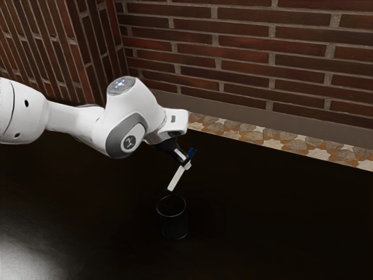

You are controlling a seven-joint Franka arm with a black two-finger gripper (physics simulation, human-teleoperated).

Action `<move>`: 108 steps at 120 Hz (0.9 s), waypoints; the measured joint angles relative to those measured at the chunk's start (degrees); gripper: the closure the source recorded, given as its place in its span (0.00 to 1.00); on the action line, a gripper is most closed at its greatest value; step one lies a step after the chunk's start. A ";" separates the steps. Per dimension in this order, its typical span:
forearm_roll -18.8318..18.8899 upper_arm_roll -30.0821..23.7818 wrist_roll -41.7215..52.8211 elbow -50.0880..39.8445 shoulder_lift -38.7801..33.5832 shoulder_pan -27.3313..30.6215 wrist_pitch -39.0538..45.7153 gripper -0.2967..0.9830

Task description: Put the marker into the pen holder.

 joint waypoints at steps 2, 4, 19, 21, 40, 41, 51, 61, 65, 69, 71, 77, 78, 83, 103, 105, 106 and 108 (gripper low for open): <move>-0.07 -0.01 -0.01 -0.03 0.00 -0.06 0.61 0.85; -0.13 -0.05 -0.02 -0.04 -0.03 -0.16 1.17 0.85; -0.98 -0.44 0.05 -1.87 -1.72 -1.08 4.15 0.85; -1.24 -0.45 0.07 -2.75 -2.35 -1.14 4.42 0.85; -3.63 -0.85 0.31 -7.71 -5.83 -1.66 6.10 0.85; -3.75 -0.96 0.32 -7.80 -5.86 -1.61 6.15 0.85; -4.79 -1.67 0.43 -8.90 -5.97 -1.57 6.64 0.85; -5.45 -1.81 0.53 -9.90 -5.87 -2.12 7.03 0.85; -5.61 -1.84 0.56 -10.25 -5.77 -2.36 7.16 0.85; -5.75 -1.88 0.59 -10.50 -5.68 -2.54 7.27 0.85; -5.81 -1.91 0.60 -10.59 -5.65 -2.62 7.32 0.85; -5.94 -2.08 0.70 -10.72 -5.63 -2.68 7.38 0.78; -5.98 -2.14 0.74 -10.73 -5.62 -2.66 7.37 0.77; -6.15 -2.41 0.93 -10.77 -5.58 -2.48 7.30 0.69; -6.41 -2.66 1.63 -10.52 -6.43 -1.78 6.51 0.45; -6.23 -2.67 1.71 -9.54 -7.07 -1.62 5.47 0.43; -5.99 -2.67 1.74 -8.40 -7.44 -1.52 4.47 0.42; -5.17 -2.67 1.79 -5.30 -7.98 -1.31 1.90 0.41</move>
